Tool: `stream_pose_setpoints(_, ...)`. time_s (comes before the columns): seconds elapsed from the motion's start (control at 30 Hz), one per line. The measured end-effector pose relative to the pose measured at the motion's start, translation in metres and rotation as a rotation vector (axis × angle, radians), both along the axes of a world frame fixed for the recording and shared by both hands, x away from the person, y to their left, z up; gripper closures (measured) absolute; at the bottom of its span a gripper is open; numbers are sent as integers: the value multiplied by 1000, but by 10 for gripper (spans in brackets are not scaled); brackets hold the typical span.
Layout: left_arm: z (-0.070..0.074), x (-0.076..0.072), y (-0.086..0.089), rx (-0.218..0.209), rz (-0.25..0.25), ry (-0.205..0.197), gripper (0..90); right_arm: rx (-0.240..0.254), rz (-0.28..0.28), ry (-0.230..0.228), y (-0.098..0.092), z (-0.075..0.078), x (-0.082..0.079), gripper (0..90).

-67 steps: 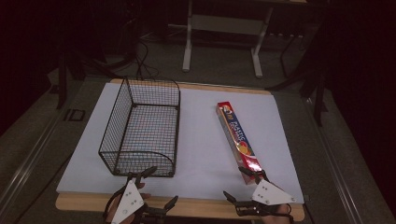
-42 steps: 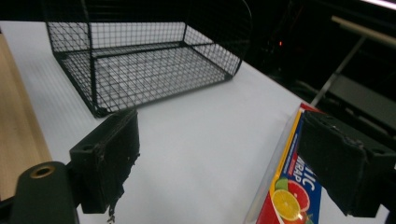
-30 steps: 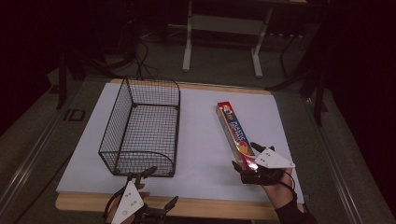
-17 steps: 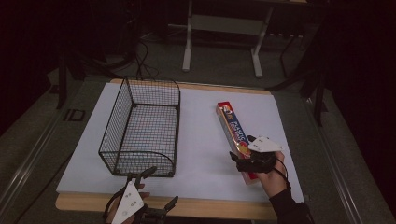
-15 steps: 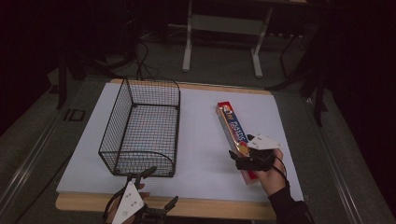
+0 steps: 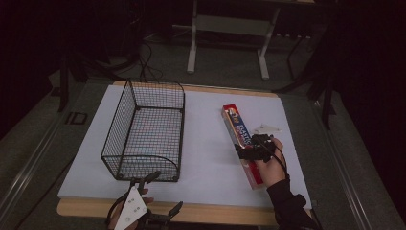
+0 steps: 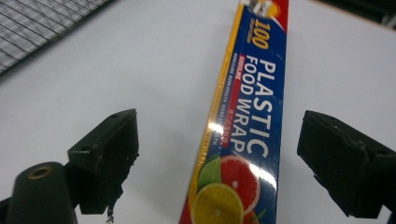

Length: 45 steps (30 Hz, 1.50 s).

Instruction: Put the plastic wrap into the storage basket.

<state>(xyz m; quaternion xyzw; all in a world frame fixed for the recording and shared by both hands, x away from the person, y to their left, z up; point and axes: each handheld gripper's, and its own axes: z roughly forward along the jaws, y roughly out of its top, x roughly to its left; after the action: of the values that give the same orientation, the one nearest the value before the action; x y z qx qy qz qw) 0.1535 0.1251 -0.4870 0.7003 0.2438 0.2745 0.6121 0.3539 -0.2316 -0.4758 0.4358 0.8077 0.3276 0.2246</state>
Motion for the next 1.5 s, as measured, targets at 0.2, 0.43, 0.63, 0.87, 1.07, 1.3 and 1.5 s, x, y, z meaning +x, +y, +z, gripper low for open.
stream_pose_setpoints(0.2, 0, 0, 0, 1, 0, -1, 6, -29, -53, 50, 5, -6, 13, 113)
stream_pose_setpoints(0.43, 0, 0, 0, 0, -3, -2, 6, -59, -118, 147, 8, -12, 30, 97)
stream_pose_setpoints(0.63, 0, 0, 0, 0, -4, -1, 6, -77, -129, 279, 8, -16, 42, 98)
stream_pose_setpoints(0.87, 0, 0, 0, 2, -4, -3, 6, -98, -157, 392, 14, -11, 53, 138)
stream_pose_setpoints(1.07, 0, 0, 0, 0, -5, -3, 6, -123, -173, 438, 19, -11, 59, 156)
stream_pose_setpoints(1.3, 0, 0, 0, 0, -6, -2, 7, -158, -198, 500, 23, -15, 70, 199)
stream_pose_setpoints(1.5, 0, -1, 0, 5, -12, -5, 7, -210, -205, 530, 24, -21, 76, 360)
